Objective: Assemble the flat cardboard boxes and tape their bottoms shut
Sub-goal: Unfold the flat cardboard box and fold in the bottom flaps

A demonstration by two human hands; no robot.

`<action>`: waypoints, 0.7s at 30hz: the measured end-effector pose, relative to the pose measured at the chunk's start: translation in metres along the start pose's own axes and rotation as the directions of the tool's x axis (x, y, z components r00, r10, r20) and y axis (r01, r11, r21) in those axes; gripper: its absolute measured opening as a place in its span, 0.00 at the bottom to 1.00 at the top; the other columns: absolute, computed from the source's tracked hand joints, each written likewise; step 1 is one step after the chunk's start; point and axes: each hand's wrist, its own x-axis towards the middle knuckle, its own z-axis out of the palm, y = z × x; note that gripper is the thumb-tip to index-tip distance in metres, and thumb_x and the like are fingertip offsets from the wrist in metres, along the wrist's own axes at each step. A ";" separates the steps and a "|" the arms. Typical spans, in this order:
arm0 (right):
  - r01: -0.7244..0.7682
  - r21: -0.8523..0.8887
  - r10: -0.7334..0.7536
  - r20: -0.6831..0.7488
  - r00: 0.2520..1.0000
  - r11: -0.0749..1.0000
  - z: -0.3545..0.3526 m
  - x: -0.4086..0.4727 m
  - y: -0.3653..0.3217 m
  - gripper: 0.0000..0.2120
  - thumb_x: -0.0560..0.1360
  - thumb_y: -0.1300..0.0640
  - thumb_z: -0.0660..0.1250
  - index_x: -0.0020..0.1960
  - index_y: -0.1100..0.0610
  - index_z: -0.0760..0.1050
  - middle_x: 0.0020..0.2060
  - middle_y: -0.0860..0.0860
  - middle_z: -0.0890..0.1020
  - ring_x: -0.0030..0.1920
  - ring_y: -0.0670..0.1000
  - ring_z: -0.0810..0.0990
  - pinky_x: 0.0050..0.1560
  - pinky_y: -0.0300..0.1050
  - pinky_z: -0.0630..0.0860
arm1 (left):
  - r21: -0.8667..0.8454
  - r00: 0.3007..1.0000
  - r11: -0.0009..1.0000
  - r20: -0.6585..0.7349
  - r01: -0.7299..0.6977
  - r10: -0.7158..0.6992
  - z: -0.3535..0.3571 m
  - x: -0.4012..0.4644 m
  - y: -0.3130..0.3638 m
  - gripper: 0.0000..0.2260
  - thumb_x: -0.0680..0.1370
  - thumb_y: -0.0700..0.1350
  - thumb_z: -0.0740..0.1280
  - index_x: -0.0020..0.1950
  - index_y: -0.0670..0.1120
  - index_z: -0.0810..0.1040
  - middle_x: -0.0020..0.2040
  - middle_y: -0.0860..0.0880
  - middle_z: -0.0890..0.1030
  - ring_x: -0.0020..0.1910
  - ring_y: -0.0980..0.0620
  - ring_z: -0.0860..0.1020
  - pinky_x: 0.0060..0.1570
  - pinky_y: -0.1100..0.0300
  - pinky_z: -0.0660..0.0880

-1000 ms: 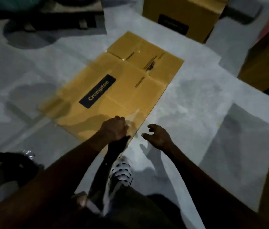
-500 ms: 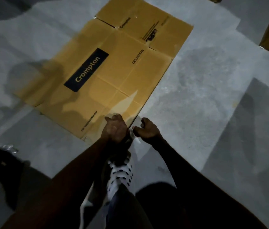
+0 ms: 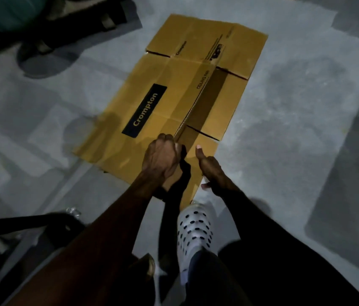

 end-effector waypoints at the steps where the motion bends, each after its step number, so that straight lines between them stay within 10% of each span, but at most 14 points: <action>1: -0.011 0.034 0.011 -0.011 1.000 0.999 -0.003 -0.003 -0.003 0.47 0.69 0.25 0.60 0.76 0.55 0.60 0.72 0.55 0.68 0.66 0.61 0.72 0.55 0.59 0.78 | -0.016 1.000 1.000 -0.009 0.007 -0.008 -0.009 -0.001 0.003 0.14 0.83 0.45 0.54 0.54 0.39 0.75 0.51 0.40 0.77 0.44 0.44 0.75 0.42 0.58 0.64; 7: -0.079 0.033 0.079 -0.017 0.997 0.996 -0.025 -0.033 0.004 0.52 0.62 0.26 0.70 0.74 0.57 0.62 0.71 0.58 0.68 0.70 0.63 0.69 0.59 0.61 0.70 | -0.133 0.989 0.989 -0.141 -0.060 0.041 -0.093 -0.007 0.026 0.13 0.83 0.43 0.54 0.42 0.41 0.71 0.41 0.44 0.70 0.40 0.47 0.69 0.40 0.57 0.59; 12: -0.077 0.223 0.055 0.102 0.993 0.972 -0.026 -0.072 0.011 0.35 0.73 0.32 0.64 0.68 0.57 0.73 0.59 0.55 0.81 0.60 0.57 0.78 0.67 0.61 0.66 | -0.289 0.969 0.957 -0.245 -0.034 -0.039 -0.143 -0.004 0.053 0.13 0.83 0.43 0.54 0.39 0.43 0.68 0.36 0.44 0.71 0.35 0.47 0.68 0.37 0.59 0.58; 15: -0.051 0.227 0.032 0.088 0.996 0.973 -0.041 -0.104 0.000 0.38 0.71 0.32 0.66 0.70 0.58 0.71 0.69 0.57 0.75 0.68 0.59 0.73 0.66 0.62 0.67 | -0.361 0.947 0.931 -0.316 -0.059 -0.062 -0.172 -0.002 0.073 0.14 0.83 0.43 0.55 0.37 0.43 0.68 0.33 0.46 0.69 0.33 0.47 0.68 0.35 0.57 0.57; 18: -0.095 0.387 0.080 0.055 0.995 0.917 -0.069 -0.120 0.003 0.49 0.66 0.28 0.70 0.77 0.54 0.61 0.71 0.58 0.71 0.68 0.64 0.72 0.54 0.61 0.74 | -0.442 0.927 0.891 -0.370 -0.108 -0.071 -0.206 -0.007 0.096 0.16 0.82 0.44 0.56 0.33 0.47 0.66 0.30 0.49 0.67 0.31 0.47 0.68 0.33 0.57 0.59; 21: -0.035 0.702 0.016 0.034 0.999 0.711 -0.098 -0.135 0.016 0.29 0.77 0.42 0.67 0.69 0.61 0.69 0.56 0.62 0.80 0.49 0.62 0.80 0.43 0.54 0.76 | -0.471 0.909 0.867 -0.413 -0.162 -0.055 -0.235 -0.023 0.117 0.18 0.82 0.43 0.57 0.31 0.49 0.63 0.29 0.50 0.65 0.28 0.51 0.65 0.32 0.56 0.56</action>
